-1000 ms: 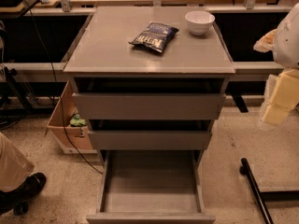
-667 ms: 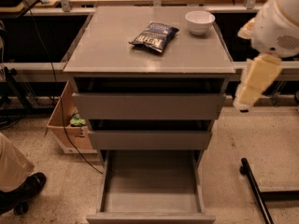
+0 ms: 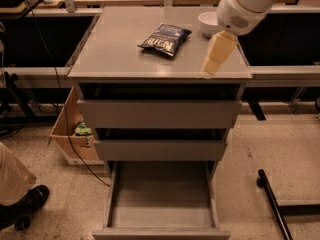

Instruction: Place blue chip bag into bottom drawer

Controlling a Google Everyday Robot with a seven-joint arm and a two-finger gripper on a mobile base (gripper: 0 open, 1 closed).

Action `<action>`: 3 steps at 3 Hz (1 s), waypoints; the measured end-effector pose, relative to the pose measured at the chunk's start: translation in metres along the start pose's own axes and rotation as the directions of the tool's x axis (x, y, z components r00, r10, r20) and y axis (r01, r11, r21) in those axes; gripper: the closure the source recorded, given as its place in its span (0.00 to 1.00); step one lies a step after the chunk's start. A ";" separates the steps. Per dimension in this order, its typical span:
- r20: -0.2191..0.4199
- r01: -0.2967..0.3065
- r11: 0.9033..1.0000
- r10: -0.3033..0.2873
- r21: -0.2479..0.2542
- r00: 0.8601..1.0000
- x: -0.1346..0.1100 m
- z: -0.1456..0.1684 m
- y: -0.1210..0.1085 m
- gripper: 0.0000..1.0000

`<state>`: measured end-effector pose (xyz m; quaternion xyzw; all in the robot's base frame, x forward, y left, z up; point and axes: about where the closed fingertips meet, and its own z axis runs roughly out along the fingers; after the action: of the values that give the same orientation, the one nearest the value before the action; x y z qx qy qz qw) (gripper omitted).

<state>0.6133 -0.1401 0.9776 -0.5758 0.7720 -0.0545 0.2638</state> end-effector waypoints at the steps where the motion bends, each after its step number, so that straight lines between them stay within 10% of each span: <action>1: 0.056 -0.020 1.000 0.020 -0.003 0.998 -0.047 0.039 -0.033 0.00; 3: 0.151 -0.083 0.996 0.088 -0.040 0.985 -0.052 0.056 -0.039 0.00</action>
Offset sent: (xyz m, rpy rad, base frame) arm 0.0418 0.0293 -0.0062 0.0404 -0.0024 -0.0014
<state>0.6837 -0.0936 0.9629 -0.5490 0.7742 0.0141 0.3147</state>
